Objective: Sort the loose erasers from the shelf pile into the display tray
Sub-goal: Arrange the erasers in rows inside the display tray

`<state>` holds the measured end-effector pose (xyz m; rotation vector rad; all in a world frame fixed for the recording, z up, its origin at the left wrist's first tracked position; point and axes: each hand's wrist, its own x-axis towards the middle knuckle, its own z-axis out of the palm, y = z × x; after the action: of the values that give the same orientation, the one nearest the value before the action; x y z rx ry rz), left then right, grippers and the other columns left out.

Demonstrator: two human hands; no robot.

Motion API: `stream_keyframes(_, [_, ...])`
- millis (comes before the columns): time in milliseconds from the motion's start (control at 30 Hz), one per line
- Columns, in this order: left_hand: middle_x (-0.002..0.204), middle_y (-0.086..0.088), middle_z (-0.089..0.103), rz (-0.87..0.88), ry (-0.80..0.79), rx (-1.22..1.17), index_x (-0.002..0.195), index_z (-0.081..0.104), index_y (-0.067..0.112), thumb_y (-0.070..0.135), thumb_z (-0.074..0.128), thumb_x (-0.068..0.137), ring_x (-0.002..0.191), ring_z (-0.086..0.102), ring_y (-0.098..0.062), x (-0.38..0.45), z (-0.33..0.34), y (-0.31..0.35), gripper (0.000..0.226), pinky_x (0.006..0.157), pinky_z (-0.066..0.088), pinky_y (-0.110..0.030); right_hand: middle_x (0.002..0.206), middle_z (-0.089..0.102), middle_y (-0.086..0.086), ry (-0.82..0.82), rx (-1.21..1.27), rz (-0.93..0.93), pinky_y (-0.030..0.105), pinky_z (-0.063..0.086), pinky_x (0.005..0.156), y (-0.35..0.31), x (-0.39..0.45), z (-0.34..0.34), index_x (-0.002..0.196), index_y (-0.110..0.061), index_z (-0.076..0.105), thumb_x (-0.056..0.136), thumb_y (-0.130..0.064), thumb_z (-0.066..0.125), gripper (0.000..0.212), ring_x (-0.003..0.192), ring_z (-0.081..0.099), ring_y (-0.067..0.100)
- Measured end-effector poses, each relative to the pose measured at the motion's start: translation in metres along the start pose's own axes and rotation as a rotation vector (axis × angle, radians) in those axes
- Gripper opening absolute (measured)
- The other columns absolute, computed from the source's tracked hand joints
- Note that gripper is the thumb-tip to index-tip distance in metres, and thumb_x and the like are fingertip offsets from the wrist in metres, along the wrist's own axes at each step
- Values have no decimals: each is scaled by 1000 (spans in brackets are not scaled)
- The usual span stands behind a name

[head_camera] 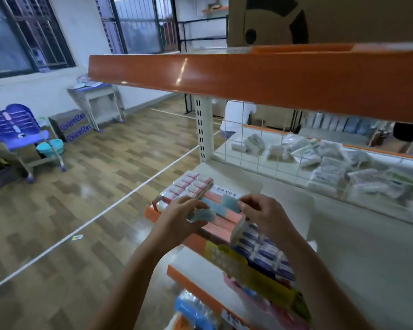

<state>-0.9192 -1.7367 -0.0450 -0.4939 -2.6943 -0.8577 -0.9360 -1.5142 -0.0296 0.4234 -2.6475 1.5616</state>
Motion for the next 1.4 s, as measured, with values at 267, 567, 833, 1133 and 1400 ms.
stream_keyframes(267, [111, 7, 60, 95, -183, 46, 108, 66, 24, 30, 75, 75, 103, 49, -9, 41, 23, -27, 34, 86, 44, -28, 82, 65, -10, -8, -227, 78, 11, 41, 63, 8, 24, 10, 96, -21, 66, 90, -26, 59, 11, 71, 57, -1])
stream_keyframes(567, [124, 12, 49, 305, -421, 117, 119, 56, 32, 45, 61, 84, 116, 38, -7, 66, 24, -47, 38, 96, 31, -19, 79, 60, -14, 61, -369, 265, 12, 40, 61, -8, 16, 20, 100, -20, 67, 91, -26, 58, 14, 67, 53, -1])
stream_keyframes(833, [132, 10, 45, 458, -488, 205, 124, 50, 31, 49, 53, 88, 126, 31, -12, 77, 22, -60, 40, 105, 27, -27, 78, 59, -11, 64, -476, 451, 13, 38, 60, -22, 14, 39, 96, -17, 67, 91, -29, 57, 16, 66, 52, 0])
stream_keyframes(1133, [133, 8, 45, 507, -558, 166, 125, 49, 32, 51, 48, 90, 125, 33, -13, 83, 18, -65, 40, 108, 27, -33, 90, 67, -6, 239, -547, 614, 17, 38, 61, -24, 11, 61, 102, -18, 69, 92, -30, 54, 22, 74, 56, 5])
stream_keyframes(1400, [130, 8, 49, 505, -513, 102, 122, 52, 34, 48, 50, 90, 124, 35, -15, 80, 17, -69, 35, 106, 27, -34, 84, 59, -4, 408, -719, 574, 20, 32, 53, -29, 10, 82, 102, -25, 55, 92, -30, 53, 11, 75, 51, 13])
